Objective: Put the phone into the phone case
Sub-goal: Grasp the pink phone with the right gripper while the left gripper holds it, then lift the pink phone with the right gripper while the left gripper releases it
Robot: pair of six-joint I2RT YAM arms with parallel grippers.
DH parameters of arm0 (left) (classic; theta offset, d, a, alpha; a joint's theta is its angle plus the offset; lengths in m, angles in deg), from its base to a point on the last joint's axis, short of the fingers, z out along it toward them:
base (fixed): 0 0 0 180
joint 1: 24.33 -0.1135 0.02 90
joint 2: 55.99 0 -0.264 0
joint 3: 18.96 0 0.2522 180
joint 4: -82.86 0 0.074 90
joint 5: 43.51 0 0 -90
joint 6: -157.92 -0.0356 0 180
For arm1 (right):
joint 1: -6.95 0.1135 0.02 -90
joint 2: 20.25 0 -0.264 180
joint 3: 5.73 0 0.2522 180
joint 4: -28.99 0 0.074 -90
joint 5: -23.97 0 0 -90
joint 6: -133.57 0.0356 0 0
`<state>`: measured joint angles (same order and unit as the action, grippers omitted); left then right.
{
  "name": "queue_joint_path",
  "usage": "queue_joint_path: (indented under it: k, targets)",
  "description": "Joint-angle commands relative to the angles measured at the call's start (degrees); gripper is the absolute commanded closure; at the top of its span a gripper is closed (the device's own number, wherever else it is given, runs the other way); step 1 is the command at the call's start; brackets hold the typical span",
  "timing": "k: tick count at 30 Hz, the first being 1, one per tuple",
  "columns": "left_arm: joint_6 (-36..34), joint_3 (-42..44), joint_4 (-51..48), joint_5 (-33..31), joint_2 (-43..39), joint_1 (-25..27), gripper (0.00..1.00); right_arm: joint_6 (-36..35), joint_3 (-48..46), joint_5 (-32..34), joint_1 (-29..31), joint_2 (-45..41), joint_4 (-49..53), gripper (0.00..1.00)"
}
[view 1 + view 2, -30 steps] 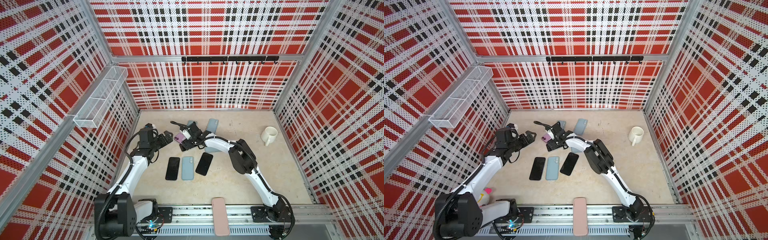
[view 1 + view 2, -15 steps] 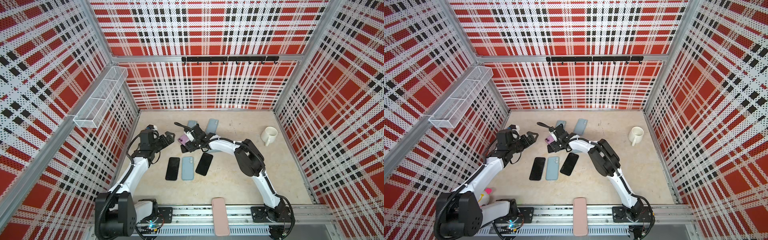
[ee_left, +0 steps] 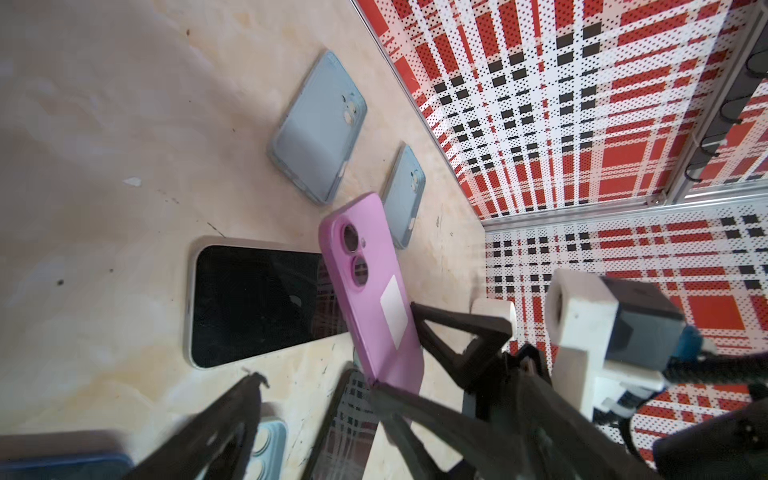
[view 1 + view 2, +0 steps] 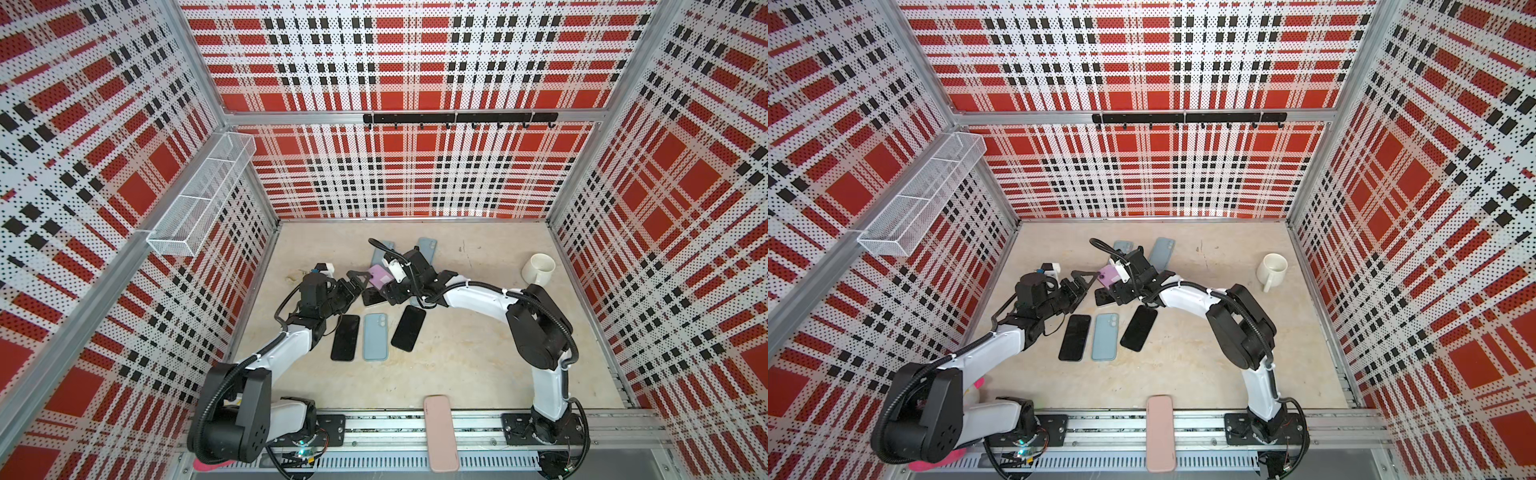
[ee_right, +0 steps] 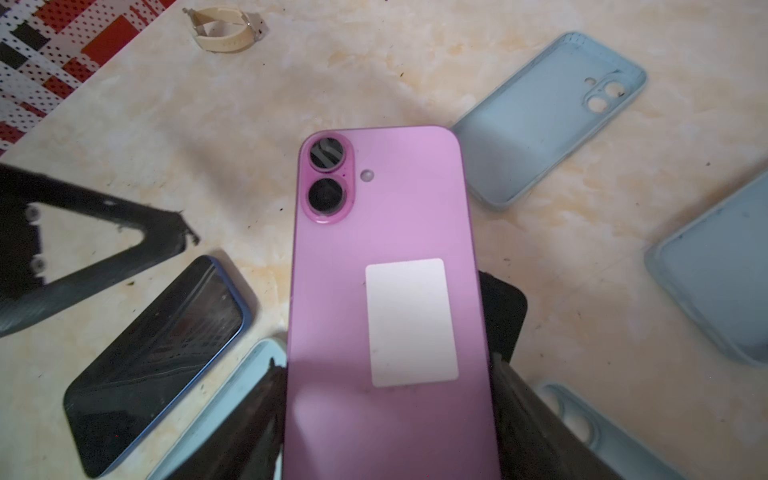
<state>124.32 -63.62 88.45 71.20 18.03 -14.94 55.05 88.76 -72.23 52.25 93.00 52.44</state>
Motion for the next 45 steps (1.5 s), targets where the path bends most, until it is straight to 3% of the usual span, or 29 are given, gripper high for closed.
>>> queue_joint_path:
  k: [1, 3, 11, 18, 23, 28, 31, 37, 41, 45]
  targets:
    - [3.2, -0.7, 6.7, 0.4, 1.3, 1.5, 0.02, 2.0, -2.5, -4.7, 0.0, -5.8, -6.8, 0.39]
    - [3.4, -0.8, 6.7, -0.5, 2.2, 2.2, 0.00, 2.7, -4.2, -6.0, 0.0, -7.4, -8.4, 0.39]
    - [3.8, -3.2, 7.4, -2.6, 6.9, 4.3, 0.15, 4.3, -7.8, -10.0, 0.0, -10.2, -12.1, 0.39]
    - [5.4, -3.8, 8.5, -3.0, 7.3, 6.9, 0.56, 3.5, -8.1, -10.7, 0.0, -9.7, -11.6, 0.39]
    - [6.1, -3.6, 8.5, -2.4, 7.5, 6.9, 0.79, 2.6, -7.6, -11.5, 0.0, -9.4, -11.5, 0.38]
    - [7.2, -4.1, 8.5, -1.8, 8.0, 6.3, 0.88, 0.4, -8.1, -8.5, -0.1, -12.6, -9.1, 0.18]
    - [7.0, -5.5, 6.4, -0.8, 8.5, 5.4, 0.90, -4.4, -10.3, -4.2, -0.5, -16.7, -6.5, 0.05]
    - [5.6, -12.4, -5.5, 2.4, 10.9, 2.6, 0.90, -21.0, -19.5, -2.3, -1.6, -23.1, -5.9, 0.03]
    - [4.0, -19.3, -16.5, 4.6, 13.4, 2.6, 0.89, -34.4, -29.4, 1.2, -0.4, -26.3, -15.5, 0.05]
    - [6.2, -20.4, -18.5, 6.4, 14.9, 3.0, 0.91, -39.7, -36.0, 3.5, 0.4, -25.3, -30.9, 0.14]
